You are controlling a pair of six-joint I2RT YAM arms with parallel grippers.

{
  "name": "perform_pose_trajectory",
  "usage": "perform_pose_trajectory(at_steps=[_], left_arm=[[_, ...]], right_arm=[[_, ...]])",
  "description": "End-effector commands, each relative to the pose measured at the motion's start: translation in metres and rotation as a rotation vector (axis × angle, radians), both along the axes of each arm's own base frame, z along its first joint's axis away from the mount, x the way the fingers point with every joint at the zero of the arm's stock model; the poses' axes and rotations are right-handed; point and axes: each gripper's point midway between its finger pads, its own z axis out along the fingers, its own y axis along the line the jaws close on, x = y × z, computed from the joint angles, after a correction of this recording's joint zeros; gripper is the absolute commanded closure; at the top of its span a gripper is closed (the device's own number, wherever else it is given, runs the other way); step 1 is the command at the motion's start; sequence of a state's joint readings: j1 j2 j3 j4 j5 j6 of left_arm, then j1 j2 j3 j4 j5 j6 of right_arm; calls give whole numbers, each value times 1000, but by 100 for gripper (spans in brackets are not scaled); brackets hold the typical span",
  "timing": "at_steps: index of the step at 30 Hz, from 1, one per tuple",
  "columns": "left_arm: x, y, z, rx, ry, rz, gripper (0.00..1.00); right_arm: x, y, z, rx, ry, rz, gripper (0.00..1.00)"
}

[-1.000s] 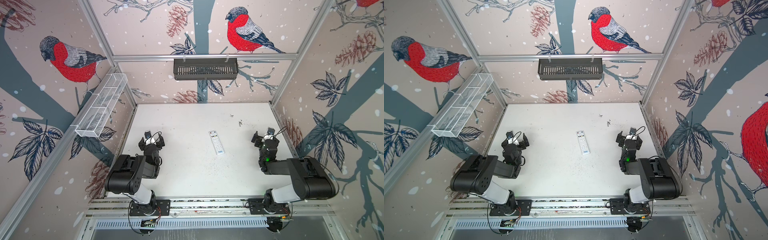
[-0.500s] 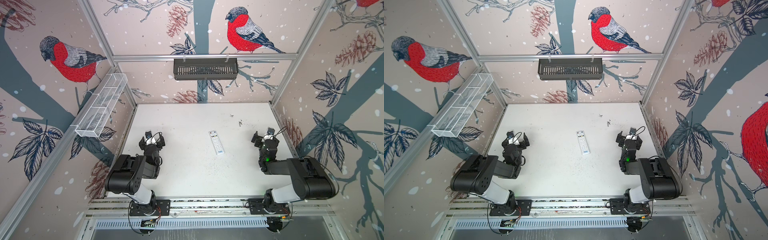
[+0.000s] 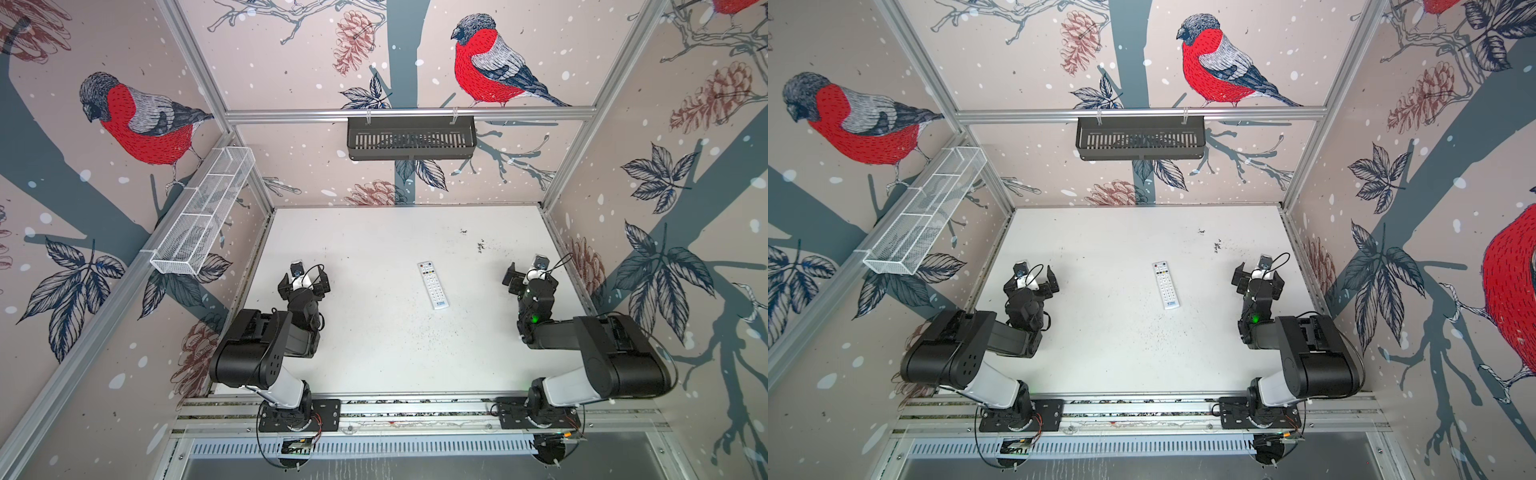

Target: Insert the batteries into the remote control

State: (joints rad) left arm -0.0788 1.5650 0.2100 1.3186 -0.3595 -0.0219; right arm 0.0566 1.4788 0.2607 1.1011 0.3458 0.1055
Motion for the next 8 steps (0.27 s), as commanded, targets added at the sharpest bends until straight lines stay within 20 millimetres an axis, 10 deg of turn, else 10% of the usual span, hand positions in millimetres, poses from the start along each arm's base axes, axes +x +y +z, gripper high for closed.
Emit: perform_pose_trajectory(at_steps=[1,8], left_arm=[[1,-1,11,2,-46,-9,2],[1,-1,11,2,-46,-8,2]], right_arm=[[3,0,9,6,-37,-3,1],[3,2,8,8,-32,17,0]])
